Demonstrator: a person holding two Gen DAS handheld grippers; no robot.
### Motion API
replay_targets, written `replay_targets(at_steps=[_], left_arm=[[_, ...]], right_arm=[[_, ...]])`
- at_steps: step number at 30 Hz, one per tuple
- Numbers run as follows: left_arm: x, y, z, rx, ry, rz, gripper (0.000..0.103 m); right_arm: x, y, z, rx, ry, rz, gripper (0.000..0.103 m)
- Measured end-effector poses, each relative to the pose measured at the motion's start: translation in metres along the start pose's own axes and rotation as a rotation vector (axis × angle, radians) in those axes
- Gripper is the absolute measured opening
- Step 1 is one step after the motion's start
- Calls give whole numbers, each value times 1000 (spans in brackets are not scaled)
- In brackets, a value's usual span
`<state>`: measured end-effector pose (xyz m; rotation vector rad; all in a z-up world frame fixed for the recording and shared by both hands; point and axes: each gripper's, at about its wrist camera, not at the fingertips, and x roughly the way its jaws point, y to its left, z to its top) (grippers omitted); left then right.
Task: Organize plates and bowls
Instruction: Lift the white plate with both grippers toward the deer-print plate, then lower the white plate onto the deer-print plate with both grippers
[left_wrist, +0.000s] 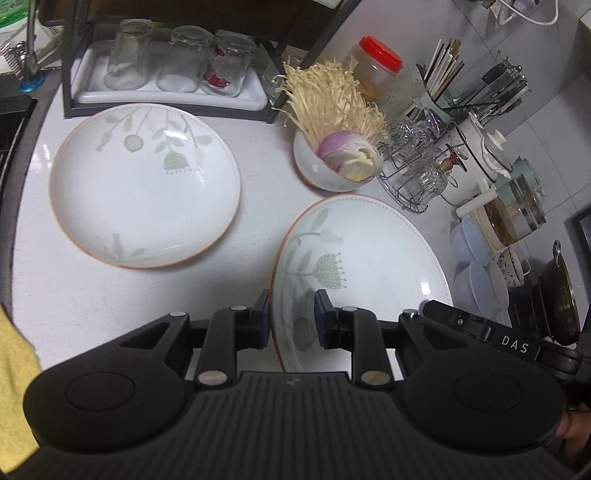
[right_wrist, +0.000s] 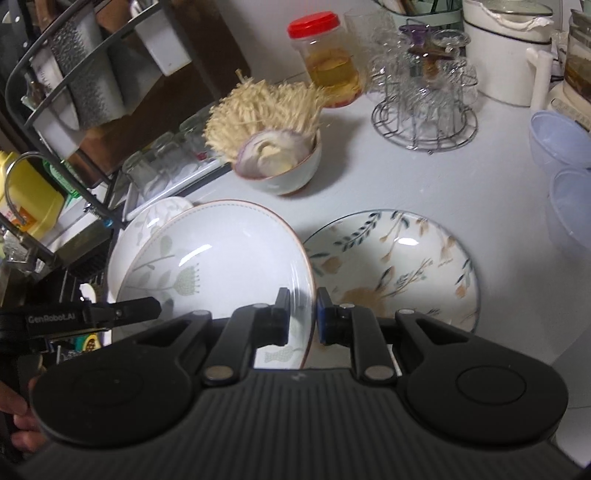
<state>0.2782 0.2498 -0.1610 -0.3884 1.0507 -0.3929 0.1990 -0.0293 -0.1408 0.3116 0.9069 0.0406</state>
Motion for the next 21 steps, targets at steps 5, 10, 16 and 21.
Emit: replay_targets(at_steps=[5,10,16,21], left_arm=[[27,-21,5,-11,17,21,27],[52,-43,9,-22,40,44,27],[85,-66,3,7,111,56,27],[103,-84,0,43,128,88,27]], right_arm=[[10,-26,12,-8,27,-3,17],[16,-53,18,-8,45,-16,17],[19,-89,20,16,68,-27,17],[25,-109,19,-10,95,-41,17]])
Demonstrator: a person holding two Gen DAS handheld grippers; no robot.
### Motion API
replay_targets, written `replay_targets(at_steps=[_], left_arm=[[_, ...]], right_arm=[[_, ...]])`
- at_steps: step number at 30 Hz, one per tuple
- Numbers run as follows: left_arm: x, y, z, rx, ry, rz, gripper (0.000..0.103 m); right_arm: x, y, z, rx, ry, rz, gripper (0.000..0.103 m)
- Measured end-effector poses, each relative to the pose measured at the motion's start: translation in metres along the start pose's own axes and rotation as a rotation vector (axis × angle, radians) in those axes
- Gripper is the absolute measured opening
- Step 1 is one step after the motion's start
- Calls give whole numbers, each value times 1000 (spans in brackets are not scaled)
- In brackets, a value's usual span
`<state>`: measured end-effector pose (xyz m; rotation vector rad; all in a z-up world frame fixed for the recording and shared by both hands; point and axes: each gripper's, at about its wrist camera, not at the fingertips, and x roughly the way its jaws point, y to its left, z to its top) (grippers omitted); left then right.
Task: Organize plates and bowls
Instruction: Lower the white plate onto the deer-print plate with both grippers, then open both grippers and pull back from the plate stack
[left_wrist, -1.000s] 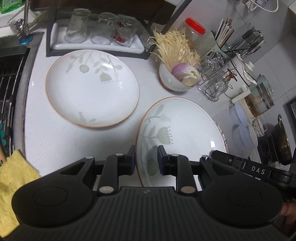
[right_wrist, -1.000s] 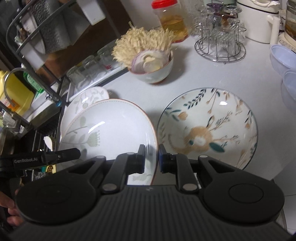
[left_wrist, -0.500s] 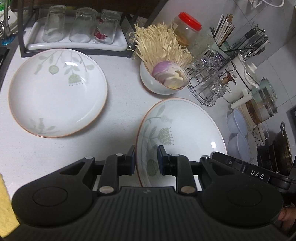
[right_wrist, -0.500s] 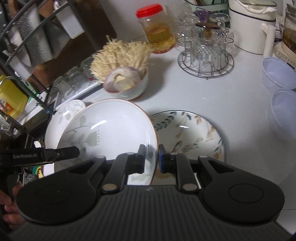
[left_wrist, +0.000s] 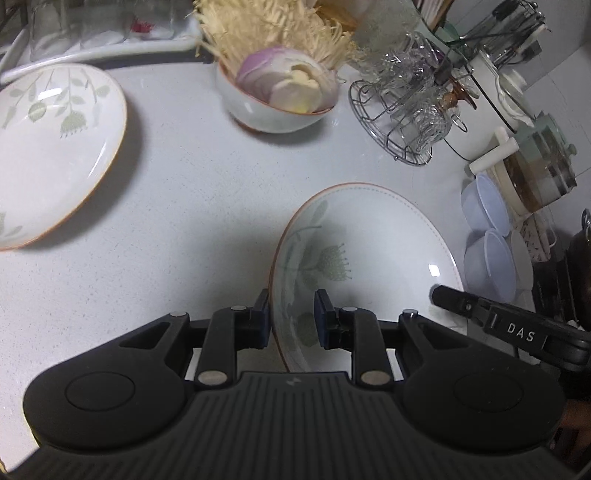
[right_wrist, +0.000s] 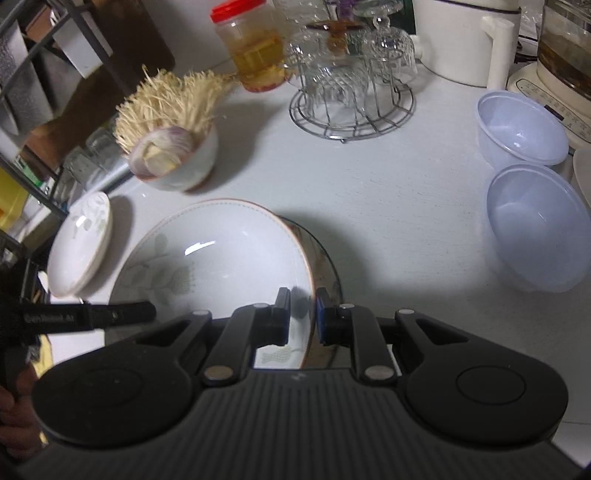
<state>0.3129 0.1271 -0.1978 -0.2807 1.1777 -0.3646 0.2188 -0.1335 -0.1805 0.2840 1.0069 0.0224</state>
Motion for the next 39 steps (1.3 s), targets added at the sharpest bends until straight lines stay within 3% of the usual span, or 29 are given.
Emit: replay_targets(at_steps=[12,28,34,39], left_arm=[[21,-20,13,28,49,81,27],[18,-10,20,-93,88,43,31],[8,0,17,-146,101,24,32],[-3,2,22,-126,85,16,35]], right_arm=[[8,-16,6,-19,-25,13,17],[19,-28,-1,58,18,51,16],[13,-25,0,41,-21,7,18],[5,-29,4,60,-45,6,18]])
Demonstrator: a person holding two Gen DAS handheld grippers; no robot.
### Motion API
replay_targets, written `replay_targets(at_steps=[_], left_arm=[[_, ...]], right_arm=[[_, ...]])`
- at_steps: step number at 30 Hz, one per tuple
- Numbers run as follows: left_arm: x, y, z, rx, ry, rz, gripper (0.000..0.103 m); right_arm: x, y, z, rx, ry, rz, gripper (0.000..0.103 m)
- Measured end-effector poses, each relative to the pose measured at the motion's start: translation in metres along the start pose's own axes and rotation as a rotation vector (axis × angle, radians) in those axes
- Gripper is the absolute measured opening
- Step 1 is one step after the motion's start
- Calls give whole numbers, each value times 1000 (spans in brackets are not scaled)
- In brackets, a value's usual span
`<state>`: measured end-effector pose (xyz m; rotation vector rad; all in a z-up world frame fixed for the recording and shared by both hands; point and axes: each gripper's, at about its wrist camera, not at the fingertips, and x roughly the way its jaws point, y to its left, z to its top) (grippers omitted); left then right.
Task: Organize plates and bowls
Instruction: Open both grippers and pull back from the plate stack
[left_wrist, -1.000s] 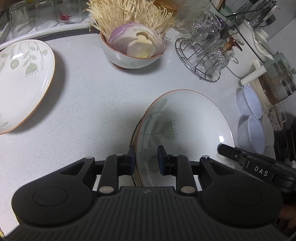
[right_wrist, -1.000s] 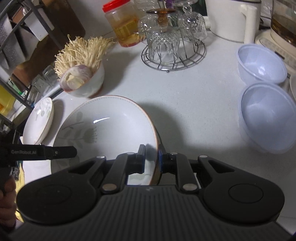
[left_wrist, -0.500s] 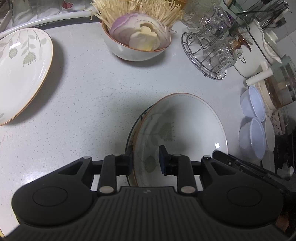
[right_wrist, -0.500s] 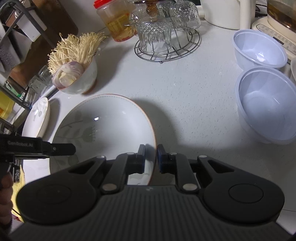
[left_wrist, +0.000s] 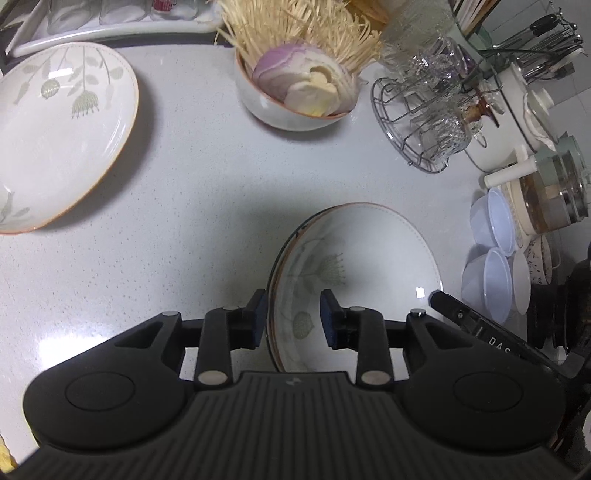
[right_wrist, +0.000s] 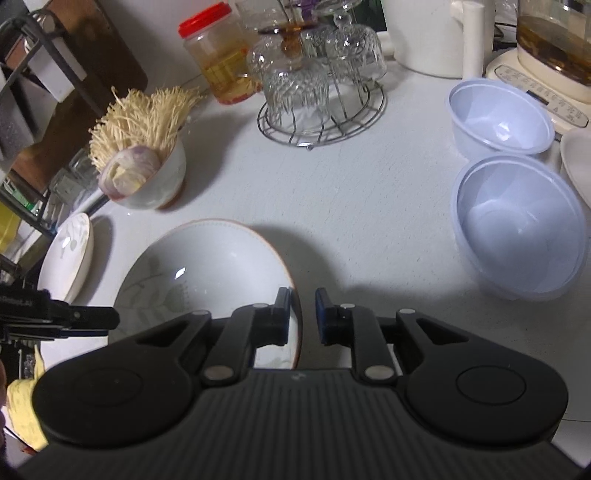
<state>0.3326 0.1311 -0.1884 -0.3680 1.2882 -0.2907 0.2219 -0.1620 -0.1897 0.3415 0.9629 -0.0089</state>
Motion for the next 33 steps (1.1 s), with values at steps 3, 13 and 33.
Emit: replay_targets(at_steps=[3,13,33], left_arm=[[-12,-2,3,23,-31,3,35],[-67,-23,12,99,-154,-25,36],[-139,-50,-23,234,-305,-32,40]], right_arm=[[-6,2,5,6,-24,-8,18],[-53,23,30,-18,-148,15,18],[-119,81,34,-146,-264,142,18]])
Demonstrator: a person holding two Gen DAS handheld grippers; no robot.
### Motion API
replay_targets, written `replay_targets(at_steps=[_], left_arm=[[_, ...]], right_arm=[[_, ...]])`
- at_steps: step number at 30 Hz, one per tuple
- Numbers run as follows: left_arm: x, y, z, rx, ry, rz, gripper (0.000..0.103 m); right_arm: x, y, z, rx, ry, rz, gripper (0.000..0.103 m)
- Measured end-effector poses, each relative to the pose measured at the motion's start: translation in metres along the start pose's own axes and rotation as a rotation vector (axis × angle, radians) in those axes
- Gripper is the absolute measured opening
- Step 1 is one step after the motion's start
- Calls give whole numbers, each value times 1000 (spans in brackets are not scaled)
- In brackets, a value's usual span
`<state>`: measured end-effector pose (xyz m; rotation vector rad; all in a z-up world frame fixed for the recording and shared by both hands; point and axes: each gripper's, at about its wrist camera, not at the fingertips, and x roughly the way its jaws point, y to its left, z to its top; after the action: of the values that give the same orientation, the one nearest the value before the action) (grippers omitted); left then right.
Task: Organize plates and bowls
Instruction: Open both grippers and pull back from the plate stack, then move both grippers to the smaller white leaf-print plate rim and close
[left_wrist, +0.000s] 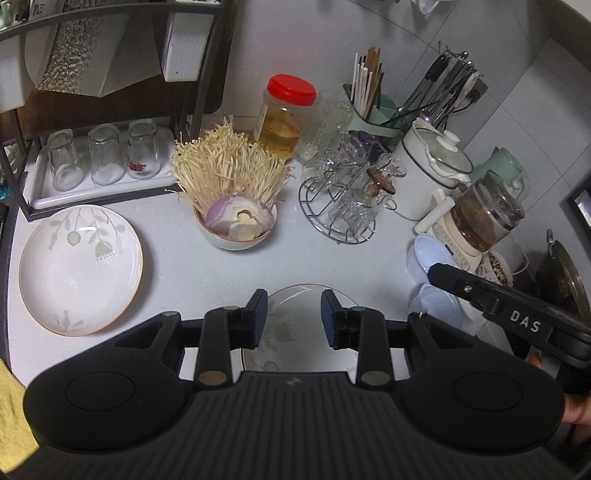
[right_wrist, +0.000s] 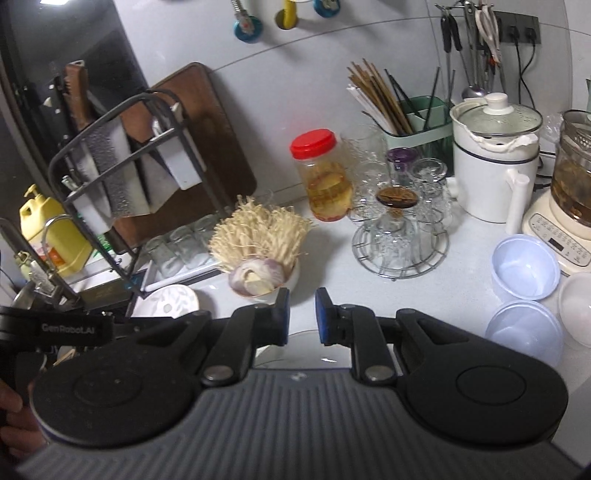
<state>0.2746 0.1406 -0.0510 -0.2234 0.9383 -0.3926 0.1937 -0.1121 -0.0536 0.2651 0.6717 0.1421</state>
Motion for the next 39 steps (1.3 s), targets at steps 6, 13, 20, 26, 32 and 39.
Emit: replay_targets(at_steps=[6,13,20,26,32,39], left_arm=[[-23,13,-5,-5,-37,49,42],[-47,28,-19,-29,-53,74,43],[-67,44,-33,-51,-63,74,43],[-87,61,-46,-44,-80,73,43],[-106,80,-60,-44,-78,58,43],[-123,104,-71,-42,-68,58,44]], right_arm=[[-3,19,-2,-30,-22,27,18],[-11,45,-13,-56,-20,54,18],[-21,71,-27,-74,-27,57,18],[-27,94,-44,-67,-21,56,18],[-34,115,-56,-48,-27,43,18],[-36,137,-65,-46,-22,42,18]])
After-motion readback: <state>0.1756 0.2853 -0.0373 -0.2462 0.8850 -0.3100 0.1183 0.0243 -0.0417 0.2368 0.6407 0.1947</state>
